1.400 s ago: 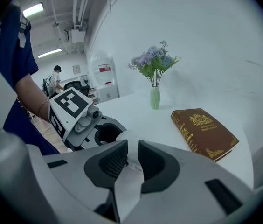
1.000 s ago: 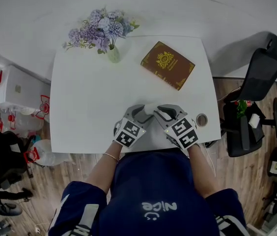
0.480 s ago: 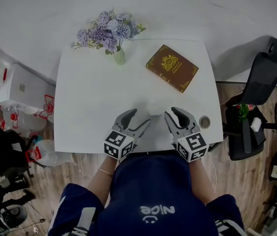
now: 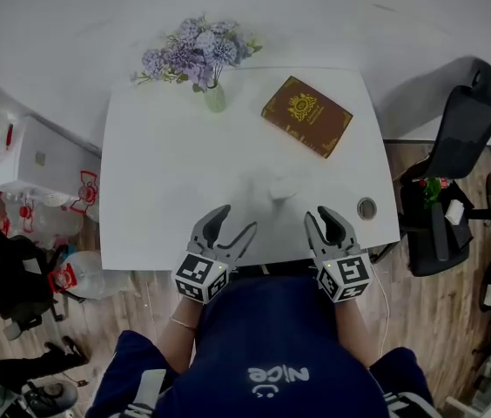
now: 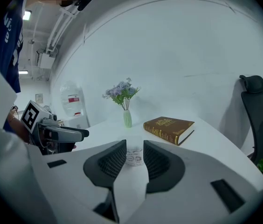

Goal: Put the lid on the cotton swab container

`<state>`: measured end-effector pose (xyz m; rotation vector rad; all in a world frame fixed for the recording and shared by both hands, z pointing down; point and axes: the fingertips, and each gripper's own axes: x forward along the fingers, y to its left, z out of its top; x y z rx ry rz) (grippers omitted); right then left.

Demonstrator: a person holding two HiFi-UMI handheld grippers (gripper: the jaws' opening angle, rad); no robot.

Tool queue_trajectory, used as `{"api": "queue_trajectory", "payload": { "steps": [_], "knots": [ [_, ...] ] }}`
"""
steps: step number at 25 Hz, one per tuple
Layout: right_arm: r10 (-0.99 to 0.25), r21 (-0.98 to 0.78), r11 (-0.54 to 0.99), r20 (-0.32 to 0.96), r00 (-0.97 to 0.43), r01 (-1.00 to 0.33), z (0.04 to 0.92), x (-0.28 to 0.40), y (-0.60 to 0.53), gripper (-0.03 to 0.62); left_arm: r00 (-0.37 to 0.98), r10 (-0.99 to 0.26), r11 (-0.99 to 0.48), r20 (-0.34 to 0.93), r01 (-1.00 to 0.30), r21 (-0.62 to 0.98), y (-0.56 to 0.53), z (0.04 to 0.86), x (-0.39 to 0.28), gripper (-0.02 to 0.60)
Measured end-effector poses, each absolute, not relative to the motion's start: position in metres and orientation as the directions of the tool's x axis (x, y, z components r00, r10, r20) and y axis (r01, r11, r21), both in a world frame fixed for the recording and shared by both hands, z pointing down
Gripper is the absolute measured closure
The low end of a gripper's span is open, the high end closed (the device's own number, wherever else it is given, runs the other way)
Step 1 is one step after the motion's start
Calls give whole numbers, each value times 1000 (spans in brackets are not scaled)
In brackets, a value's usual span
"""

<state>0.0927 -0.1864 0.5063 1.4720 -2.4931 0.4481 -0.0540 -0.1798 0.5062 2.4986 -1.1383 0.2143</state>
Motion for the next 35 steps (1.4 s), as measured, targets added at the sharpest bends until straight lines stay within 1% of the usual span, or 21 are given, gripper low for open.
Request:
{"api": "queue_trajectory", "payload": {
  "steps": [4,7,10,12,17,26,35],
  "knots": [
    [-826,-127,451,316,-467,-884,499,89,-182,496,676,-681,-618,281,-737,275,-179,503,-54,295],
    [-831,-102,454,311,-462,-885,496,83,-178,496,697,-665,-640,267,-717,277,-174,498,-55,385],
    [-835,-93,448,310,-453,-889,495,76,-175,504,685,-679,-634,264,-729,259,-172,496,-63,532],
    [-835,-92,449,311,-454,-889,495,72,-174,519,683,-680,-634,266,-730,253,-171,495,-67,559],
    [-844,-67,453,289,-452,-889,489,62,-169,536,699,-669,-653,253,-715,249,-169,490,-68,561],
    [-859,-45,443,262,-439,-895,483,59,-167,537,719,-651,-690,245,-695,205,-164,484,-59,561],
    [-865,-25,442,255,-433,-897,480,57,-168,539,694,-679,-679,238,-718,157,-165,481,-64,562]
  ]
}}
